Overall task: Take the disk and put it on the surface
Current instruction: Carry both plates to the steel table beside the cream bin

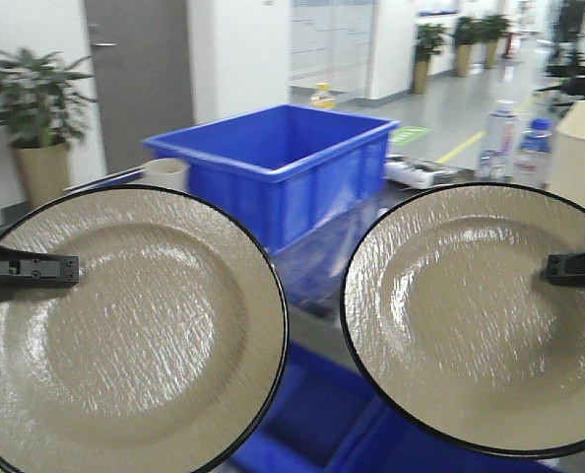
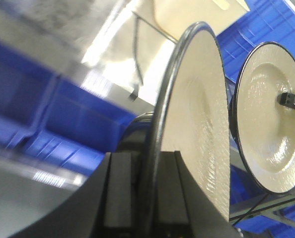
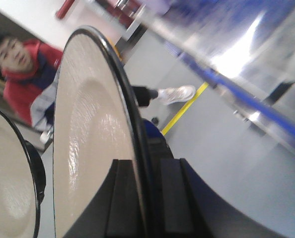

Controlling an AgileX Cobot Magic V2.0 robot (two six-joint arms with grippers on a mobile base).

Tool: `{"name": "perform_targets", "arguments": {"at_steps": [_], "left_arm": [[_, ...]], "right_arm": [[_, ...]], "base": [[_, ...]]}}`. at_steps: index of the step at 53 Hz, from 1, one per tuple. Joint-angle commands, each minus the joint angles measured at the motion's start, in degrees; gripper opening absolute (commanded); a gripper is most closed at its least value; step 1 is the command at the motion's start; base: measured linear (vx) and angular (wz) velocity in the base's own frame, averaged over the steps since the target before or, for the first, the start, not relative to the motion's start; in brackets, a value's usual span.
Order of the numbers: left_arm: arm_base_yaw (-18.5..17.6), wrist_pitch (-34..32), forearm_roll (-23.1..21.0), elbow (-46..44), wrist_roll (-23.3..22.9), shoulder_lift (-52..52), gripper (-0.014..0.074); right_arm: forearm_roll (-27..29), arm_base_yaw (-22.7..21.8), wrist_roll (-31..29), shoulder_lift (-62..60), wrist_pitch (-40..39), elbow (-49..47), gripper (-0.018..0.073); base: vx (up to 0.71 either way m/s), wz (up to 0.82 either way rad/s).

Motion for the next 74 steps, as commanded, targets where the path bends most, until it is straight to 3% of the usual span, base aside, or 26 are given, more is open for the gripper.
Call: {"name": "perform_targets", "arguments": {"at_steps": [1,43,74], "left_arm": [[0.0,-1.4,-7.7,-1.9,-0.8,-1.9,-0.0008],[0.0,-1.7,-7.7,-1.9,-0.8,-1.9,-0.0008],[0.0,-1.6,-7.7,-1.9,-0.8,-1.9,-0.0008]], "right_arm": [[7.6,0.0,0.1,-1.9,1.6,-1.9,-0.0009],[7.6,0.0,-0.1,-1.9,1.6,-1.9,-0.0009],[7.6,0.0,-0.1,-1.9,1.6,-1.9,-0.0009]], "base": [[0.45,-0.66],[0.33,-0.64],[0.1,-0.25]]}}
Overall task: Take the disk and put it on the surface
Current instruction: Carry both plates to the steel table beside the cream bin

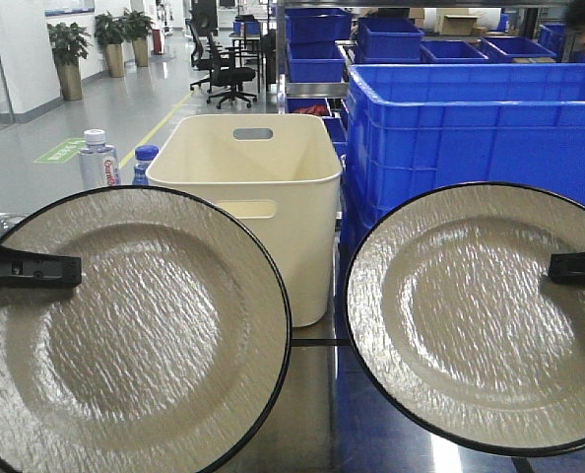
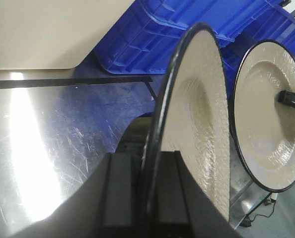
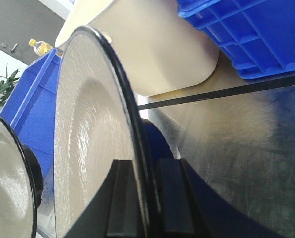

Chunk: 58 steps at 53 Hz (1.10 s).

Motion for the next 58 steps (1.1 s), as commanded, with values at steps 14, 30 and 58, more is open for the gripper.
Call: {"name": "perform_targets", "arguments": {"at_steps": [14,30,58], "left_arm": [[0.0,-1.5,-7.7,-1.9,-0.8,-1.9,-0.0008],[0.0,-2.9,-8.8,-1.9,-0.8,-1.9,-0.0008],[0.0,-7.5,-9.0,-1.9,0.4,-1.6,-0.0008]], "right_arm": [[7.6,0.0,-0.1,-1.9,2.0,-1.9,-0.0009],[7.6,0.0,-0.1,-1.9,2.0,-1.9,-0.0009],[8.2,0.2,-0.1,-1.9,2.6,-1.9,-0.0009]], "base": [[0.0,-0.02],[0.0,0.0],[0.0,0.0]]}}
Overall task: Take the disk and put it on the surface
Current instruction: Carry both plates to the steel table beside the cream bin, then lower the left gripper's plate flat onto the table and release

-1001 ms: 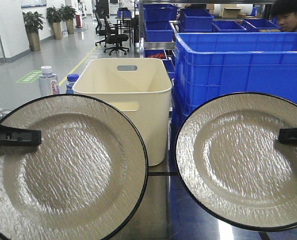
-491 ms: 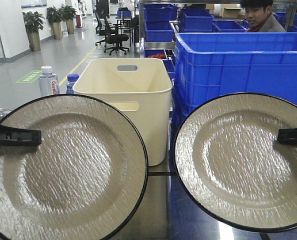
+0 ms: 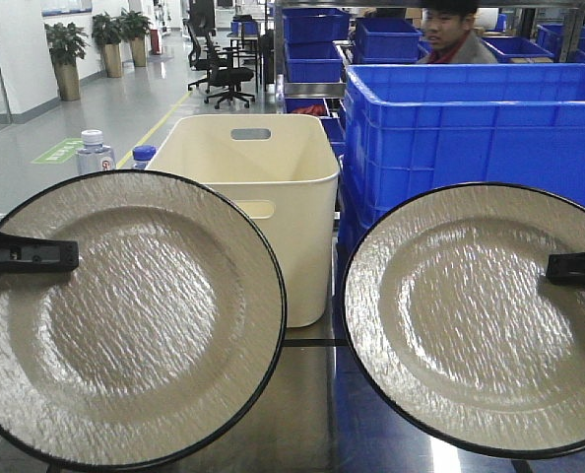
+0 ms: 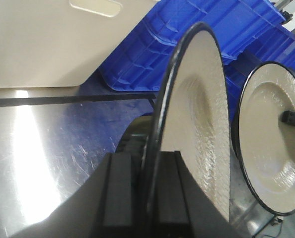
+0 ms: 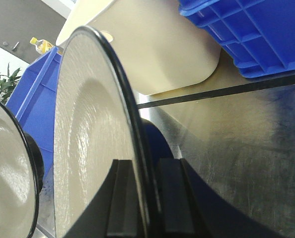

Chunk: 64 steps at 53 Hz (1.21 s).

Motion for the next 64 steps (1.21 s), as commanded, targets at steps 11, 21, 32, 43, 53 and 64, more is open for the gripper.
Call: {"name": "perform_targets", "arguments": {"at_steps": [11,21,32,43,53,64], "left_arm": [[-6.3,-4.1,-2.7,-1.9,-0.6,6.7,-0.0008],[-16.9,-12.1,-6.3,-1.9,-0.5,16.7,-0.0006],[-24.5,-20.9,-10.5,-1.9,1.8,24.6,-0.0002],[-25.7,-19.1,-10.7,-1.9,7.5,28.8,0.0085],[-25.7,-17.5,-10.4,-1.9,11.3,29.6,0.0302],[-25.1,-18.7,-7.0,-2.0,18.1,29.5,0.0526]], "right_arm": [[15.8,0.2,-0.9,-1.9,2.2,-1.9,-0.0009],[21.2,0.6,-0.9,-1.9,2.2,-1.9,-0.0009],[19.5,0.6,-0.9,-1.9,2.2,-1.9,-0.0009],[18.7,0.6,-0.9,-1.9,2.2,-1.9,-0.0009],[18.2,0.6,-1.3,-1.9,1.8,-1.9,-0.0009],[17.9,0.6,-2.7,-1.9,1.5,-1.9,-0.0009]], "base": [[0.0,0.0],[0.0,0.0],[0.0,0.0],[0.0,0.0],[0.0,0.0],[0.0,0.0]]}}
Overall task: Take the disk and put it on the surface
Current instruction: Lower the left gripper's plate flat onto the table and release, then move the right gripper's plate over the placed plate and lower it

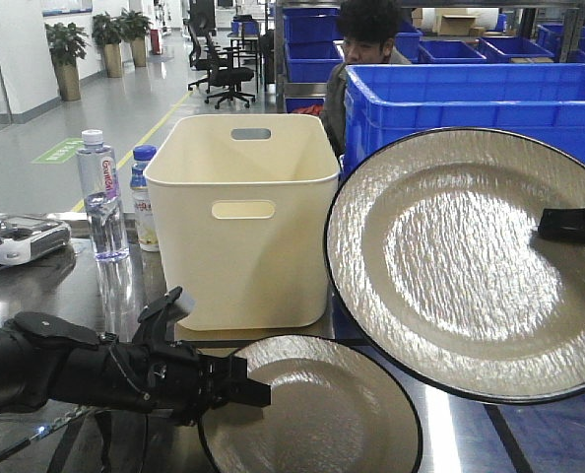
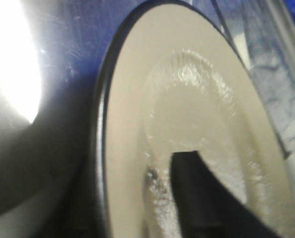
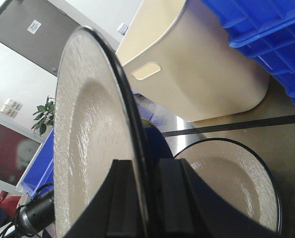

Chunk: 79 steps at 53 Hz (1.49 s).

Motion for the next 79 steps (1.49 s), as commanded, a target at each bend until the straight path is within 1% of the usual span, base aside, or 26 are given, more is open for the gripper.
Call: {"name": "perform_targets", "arguments": {"at_steps": [1,4,10,19,25,28,31,33,36,38,41,43,47,50,54,56,60,65,70,74,78,79], "left_arm": [[0.4,0.4,-1.0,-1.9,3.6,-3.1,0.0536],[1.2,-0.1,0.6,-1.9,4.9,-3.1,0.0566],[3.9,0.5,2.5,-1.9,4.9,-4.0,0.0582],[8.3,1.5,2.3,-1.9,4.9,-8.7,0.0581],[11.1,2.8,2.3,-1.9,4.9,-14.1,0.057],[12.5,4.0,2.3,-1.9,4.9,-17.2,0.0545],[13.6,5.1,2.3,-1.9,4.9,-20.3,0.0491],[14.2,5.8,2.3,-1.9,4.9,-22.5,0.0428],[14.7,5.7,2.3,-1.9,4.9,-26.7,0.033],[15.1,5.4,2.4,-1.9,4.9,-29.0,0.0248],[15.3,4.6,2.7,-1.9,4.9,-32.3,0.0086],[15.3,3.7,3.8,-1.9,4.9,-34.6,-0.0013],[15.3,2.1,6.0,-1.9,3.9,-37.7,-0.0011],[15.3,1.9,8.4,-1.9,2.3,-39.6,-0.001],[15.3,1.9,11.5,-1.9,-0.5,-41.2,-0.0009],[15.3,2.1,12.5,-1.9,-1.5,-41.6,-0.0009],[15.3,2.8,14.2,-1.9,-3.0,-41.9,-0.0008],[15.3,4.5,14.3,-1.9,-3.7,-41.9,-0.0008],[15.3,5.6,14.2,-1.9,-3.7,-41.9,-0.0008],[15.3,6.1,14.2,-1.9,-3.8,-41.9,-0.0008],[15.3,6.2,14.2,-1.9,-4.8,-41.9,-0.0008],[15.3,6.2,14.2,-1.9,-4.9,-41.9,-0.0008]], "right_arm": [[7.6,0.0,-1.7,-1.9,1.7,-1.9,-0.0009],[7.5,0.0,-2.7,-1.9,1.7,-1.9,-0.0009],[7.5,0.0,-3.9,-1.9,1.6,-1.9,-0.0009],[7.3,0.0,-4.1,-1.2,0.9,-1.9,-0.0009],[5.3,0.0,-4.0,0.0,0.0,-1.9,-0.0009],[4.2,0.0,-3.9,0.9,-1.0,-1.9,-0.0009],[3.3,0.9,-3.9,2.1,-2.4,-1.9,-0.0009],[2.8,2.1,-3.9,2.9,-3.5,-1.9,-0.0009],[2.2,5.2,-3.9,4.7,-5.4,-1.9,-0.0009],[1.8,7.4,-3.9,5.7,-7.0,-1.9,-0.0009],[0.5,11.1,-3.9,7.3,-10.4,-1.9,-0.0009],[-0.2,13.5,-3.9,8.4,-13.0,-1.9,-0.0009],[-1.6,19.1,-3.9,11.1,-19.3,-1.9,-0.0009],[-2.4,22.1,-3.9,13.0,-22.0,-1.9,-0.0008],[-2.7,26.0,-3.9,15.7,-24.1,-1.9,0.0002],[-2.7,27.0,-4.1,16.7,-24.3,-1.9,0.0012],[-3.1,28.2,-4.3,18.5,-24.1,-1.9,0.0053],[-4.7,28.6,-4.3,20.0,-23.3,-1.9,0.0126],[-6.5,28.5,-4.4,20.6,-22.6,-1.9,0.0231],[-9.3,28.5,-5.7,20.5,-22.9,-1.9,0.0337],[-13.7,28.4,-9.8,20.5,-23.7,-2.7,0.0447],[-14.5,28.4,-10.5,20.5,-24.0,-2.9,0.0463]], "base": [[0.0,0.0],[0.0,0.0],[0.0,0.0],[0.0,0.0],[0.0,0.0],[0.0,0.0],[0.0,0.0],[0.0,0.0],[0.0,0.0],[0.0,0.0],[0.0,0.0],[0.0,0.0],[0.0,0.0],[0.0,0.0],[0.0,0.0],[0.0,0.0],[0.0,0.0],[0.0,0.0],[0.0,0.0],[0.0,0.0],[0.0,0.0],[0.0,0.0]]}}
